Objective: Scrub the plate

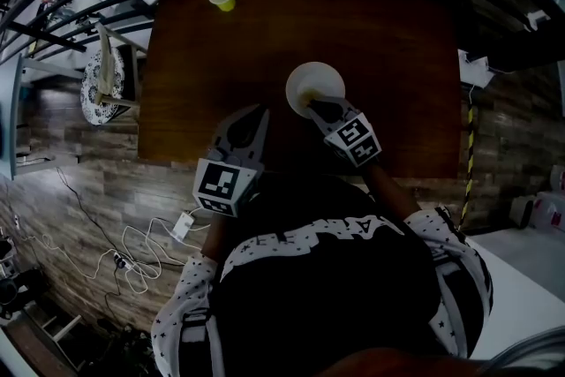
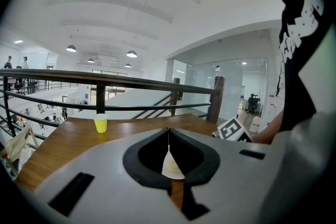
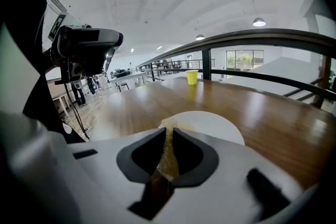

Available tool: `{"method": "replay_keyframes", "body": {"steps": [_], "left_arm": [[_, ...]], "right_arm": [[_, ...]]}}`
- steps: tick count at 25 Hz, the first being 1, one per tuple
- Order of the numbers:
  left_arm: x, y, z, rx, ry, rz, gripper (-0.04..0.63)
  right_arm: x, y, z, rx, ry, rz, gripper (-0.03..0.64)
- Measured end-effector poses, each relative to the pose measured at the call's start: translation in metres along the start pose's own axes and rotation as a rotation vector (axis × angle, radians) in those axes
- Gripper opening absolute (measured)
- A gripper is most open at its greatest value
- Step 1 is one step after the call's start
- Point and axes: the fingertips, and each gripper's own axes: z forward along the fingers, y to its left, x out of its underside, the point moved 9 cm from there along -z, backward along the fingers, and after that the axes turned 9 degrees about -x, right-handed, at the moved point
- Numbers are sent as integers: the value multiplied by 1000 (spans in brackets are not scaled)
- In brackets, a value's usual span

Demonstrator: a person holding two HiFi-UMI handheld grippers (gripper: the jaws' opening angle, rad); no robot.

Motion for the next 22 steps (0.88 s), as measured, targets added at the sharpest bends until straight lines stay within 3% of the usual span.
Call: {"method": "replay_keyframes", "body": {"steps": [22], "left_arm": [[3,-5,-6,14,-8,1,14]], "right_arm": [[4,26,-3,-28,-9,5,49]]}}
